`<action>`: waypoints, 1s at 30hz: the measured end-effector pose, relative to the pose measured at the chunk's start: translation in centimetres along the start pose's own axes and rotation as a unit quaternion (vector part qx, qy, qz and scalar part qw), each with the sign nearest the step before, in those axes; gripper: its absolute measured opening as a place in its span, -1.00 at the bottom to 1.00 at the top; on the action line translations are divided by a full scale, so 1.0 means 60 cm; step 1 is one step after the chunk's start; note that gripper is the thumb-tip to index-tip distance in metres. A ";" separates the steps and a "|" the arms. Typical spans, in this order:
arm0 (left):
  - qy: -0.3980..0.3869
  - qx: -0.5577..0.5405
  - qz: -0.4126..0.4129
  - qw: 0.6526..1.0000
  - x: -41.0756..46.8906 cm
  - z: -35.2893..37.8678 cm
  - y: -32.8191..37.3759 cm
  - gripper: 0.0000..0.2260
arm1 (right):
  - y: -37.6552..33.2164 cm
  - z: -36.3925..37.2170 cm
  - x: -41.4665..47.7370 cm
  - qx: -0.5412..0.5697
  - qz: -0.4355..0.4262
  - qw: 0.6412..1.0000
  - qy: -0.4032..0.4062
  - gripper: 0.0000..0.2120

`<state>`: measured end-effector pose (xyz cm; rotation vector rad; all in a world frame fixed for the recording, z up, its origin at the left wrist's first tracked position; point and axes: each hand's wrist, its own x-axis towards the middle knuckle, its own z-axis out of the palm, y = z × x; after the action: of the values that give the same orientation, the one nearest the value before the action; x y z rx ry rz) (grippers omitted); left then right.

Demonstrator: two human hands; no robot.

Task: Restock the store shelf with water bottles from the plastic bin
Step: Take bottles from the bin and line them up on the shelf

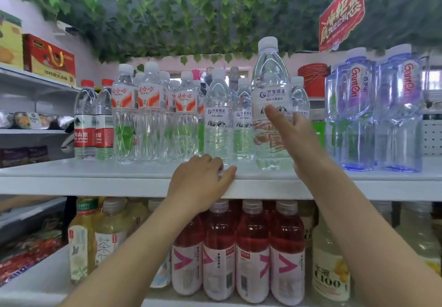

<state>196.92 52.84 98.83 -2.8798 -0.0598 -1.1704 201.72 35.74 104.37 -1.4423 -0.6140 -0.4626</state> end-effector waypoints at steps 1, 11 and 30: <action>0.004 0.001 -0.001 1.000 -0.001 0.001 0.000 -0.60 | 0.001 0.007 0.009 0.007 0.008 1.000 -0.004 -0.21; 0.008 -0.003 -0.018 1.000 -0.004 -0.003 0.004 -0.57 | 0.029 0.052 0.082 -0.060 0.081 0.992 -0.076 -0.20; -0.010 -0.002 -0.035 0.999 -0.003 -0.003 0.006 -0.58 | 0.054 0.051 0.089 -0.276 0.062 0.955 -0.090 -0.15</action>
<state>196.70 52.45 98.81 -2.9161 -0.1590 -1.1528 207.50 39.45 105.40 -2.0613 -0.5571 -0.4242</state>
